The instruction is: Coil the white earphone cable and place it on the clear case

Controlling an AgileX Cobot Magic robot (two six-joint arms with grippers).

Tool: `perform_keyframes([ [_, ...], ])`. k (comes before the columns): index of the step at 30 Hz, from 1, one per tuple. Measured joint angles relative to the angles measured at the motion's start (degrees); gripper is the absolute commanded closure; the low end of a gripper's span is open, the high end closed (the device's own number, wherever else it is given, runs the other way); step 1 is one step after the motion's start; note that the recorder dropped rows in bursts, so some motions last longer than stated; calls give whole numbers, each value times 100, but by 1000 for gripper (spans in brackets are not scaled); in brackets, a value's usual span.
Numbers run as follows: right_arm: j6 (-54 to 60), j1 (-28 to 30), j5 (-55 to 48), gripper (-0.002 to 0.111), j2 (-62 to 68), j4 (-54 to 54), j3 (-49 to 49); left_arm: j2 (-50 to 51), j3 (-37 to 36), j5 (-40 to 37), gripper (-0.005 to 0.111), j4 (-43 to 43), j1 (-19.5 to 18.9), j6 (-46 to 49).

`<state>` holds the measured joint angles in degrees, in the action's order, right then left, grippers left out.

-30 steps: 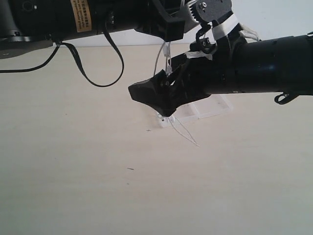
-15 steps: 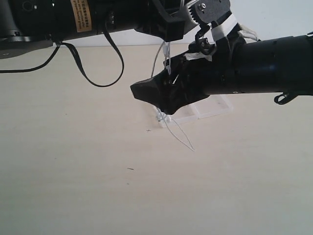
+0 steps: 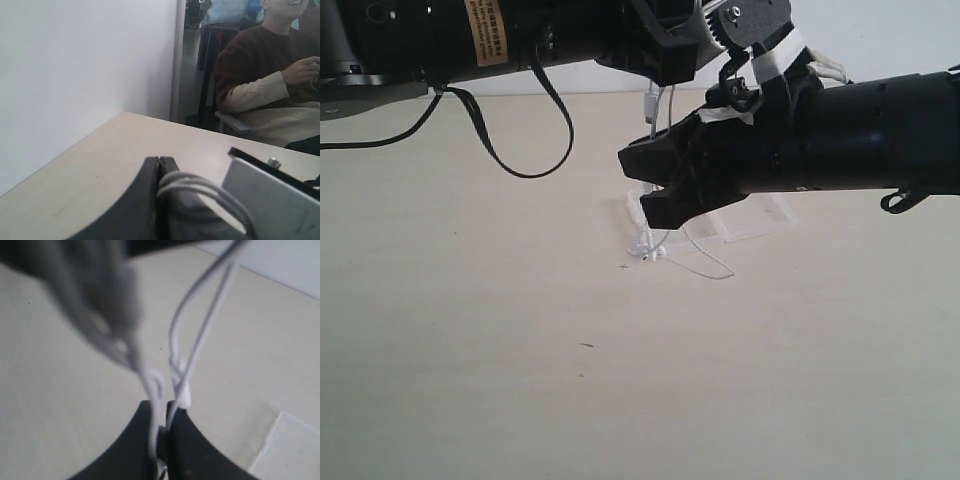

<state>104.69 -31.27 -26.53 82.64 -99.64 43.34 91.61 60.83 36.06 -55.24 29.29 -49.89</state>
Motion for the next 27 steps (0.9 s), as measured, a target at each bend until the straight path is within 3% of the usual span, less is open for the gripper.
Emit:
perform_keyframes([
  [1,0,0,69,108,0,0,0,0,0,0,95,-12,0,-14],
  [3,0,0,197,108,0,0,0,-20,0,-30,69,-12,0,-67],
  [4,0,0,231,108,-22,0,0,-38,0,-28,45,-12,-5,-80],
  [6,15,0,282,108,-103,0,0,-104,0,-65,17,3,-45,-133],
  [7,15,0,354,108,-179,10,0,-135,0,-161,9,23,-93,-177],
  [10,-112,0,701,108,-266,121,0,-135,0,-391,1,-319,-130,-263],
  [21,-2460,0,839,108,-335,2556,0,-384,-33,-746,1,-761,-176,-258],
  [27,-2661,0,890,108,-335,2755,17,-505,-33,-858,1,-797,-200,-395],
])
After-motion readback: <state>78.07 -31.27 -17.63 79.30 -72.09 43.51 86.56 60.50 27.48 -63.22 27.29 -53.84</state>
